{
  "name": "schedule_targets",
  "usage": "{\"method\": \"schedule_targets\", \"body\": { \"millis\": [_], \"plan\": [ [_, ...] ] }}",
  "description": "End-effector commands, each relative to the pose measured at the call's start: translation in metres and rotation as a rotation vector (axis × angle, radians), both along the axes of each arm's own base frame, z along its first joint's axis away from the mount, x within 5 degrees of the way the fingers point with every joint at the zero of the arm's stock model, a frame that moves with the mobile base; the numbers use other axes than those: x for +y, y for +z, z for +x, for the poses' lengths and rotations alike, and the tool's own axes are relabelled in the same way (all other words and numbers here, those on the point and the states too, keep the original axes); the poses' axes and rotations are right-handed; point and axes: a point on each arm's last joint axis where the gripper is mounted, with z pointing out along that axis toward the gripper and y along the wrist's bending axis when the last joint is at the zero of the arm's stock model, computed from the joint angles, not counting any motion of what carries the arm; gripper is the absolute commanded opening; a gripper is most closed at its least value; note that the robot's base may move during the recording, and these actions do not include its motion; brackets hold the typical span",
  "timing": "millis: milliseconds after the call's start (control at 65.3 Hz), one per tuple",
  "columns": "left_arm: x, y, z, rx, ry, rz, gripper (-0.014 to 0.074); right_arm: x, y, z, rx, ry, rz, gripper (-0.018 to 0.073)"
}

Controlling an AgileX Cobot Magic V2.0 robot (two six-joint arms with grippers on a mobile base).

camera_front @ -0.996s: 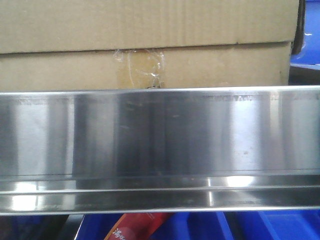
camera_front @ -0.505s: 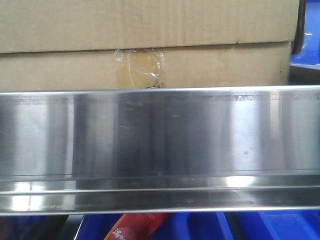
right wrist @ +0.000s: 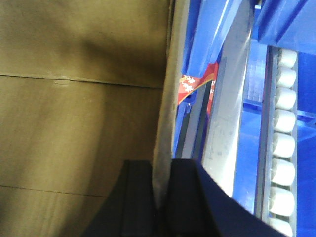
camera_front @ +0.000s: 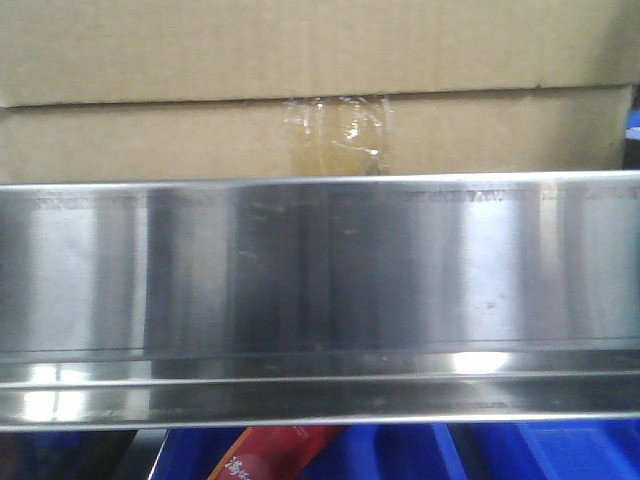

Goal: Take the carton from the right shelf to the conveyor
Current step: 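Lift the carton with both grippers up off the roller shelf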

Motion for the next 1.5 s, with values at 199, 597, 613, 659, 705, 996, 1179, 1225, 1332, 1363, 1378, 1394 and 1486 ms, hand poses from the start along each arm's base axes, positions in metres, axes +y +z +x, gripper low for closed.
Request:
{"method": "schedule_targets", "body": {
  "millis": [199, 597, 613, 659, 705, 996, 1179, 1225, 1332, 1363, 1378, 1394, 1486],
  "plan": [
    [0.005, 0.030, -0.010, -0.097, 0.003, -0.020, -0.0008, -0.004, 0.011, -0.005, -0.048, -0.001, 0.000, -0.0066],
    [0.005, 0.104, -0.056, -0.316, -0.043, -0.131, -0.0015, -0.030, 0.062, -0.057, -0.166, -0.047, -0.003, -0.0066],
    [0.004, 0.105, -0.058, -0.320, -0.049, -0.133, -0.0017, -0.031, 0.064, -0.060, -0.171, -0.047, -0.001, -0.0066],
    [-0.001, 0.109, -0.065, -0.331, -0.069, -0.140, -0.0017, -0.034, 0.072, -0.069, -0.196, -0.048, 0.009, -0.0066],
    [-0.006, 0.113, -0.071, -0.340, -0.089, -0.146, -0.0017, -0.037, 0.078, -0.077, -0.216, -0.049, 0.017, -0.0066],
    [-0.041, 0.108, -0.101, -0.303, -0.207, -0.174, -0.0017, -0.058, 0.090, -0.133, -0.269, -0.050, 0.038, -0.0066],
    [-0.062, 0.100, -0.110, -0.271, -0.281, -0.160, -0.0017, -0.066, 0.080, -0.153, -0.249, -0.050, 0.030, -0.0067],
    [-0.065, 0.098, -0.112, -0.269, -0.290, -0.150, -0.0017, -0.066, 0.079, -0.154, -0.247, -0.050, 0.030, -0.0067],
    [-0.069, 0.095, -0.113, -0.262, -0.294, -0.132, -0.0017, -0.066, 0.080, -0.155, -0.249, -0.050, 0.030, -0.0067],
    [-0.069, 0.094, -0.112, -0.260, -0.293, -0.130, -0.0017, -0.066, 0.080, -0.155, -0.249, -0.050, 0.030, -0.0067],
    [-0.069, 0.094, -0.112, -0.260, -0.293, -0.130, -0.0017, -0.066, 0.080, -0.155, -0.249, -0.050, 0.030, -0.0067],
    [-0.069, 0.094, -0.112, -0.260, -0.293, -0.130, -0.0017, -0.066, 0.080, -0.155, -0.249, -0.050, 0.030, -0.0067],
    [-0.069, 0.094, -0.112, -0.262, -0.291, -0.126, -0.0017, -0.066, 0.080, -0.155, -0.249, -0.050, 0.030, -0.0067]
  ]
}}
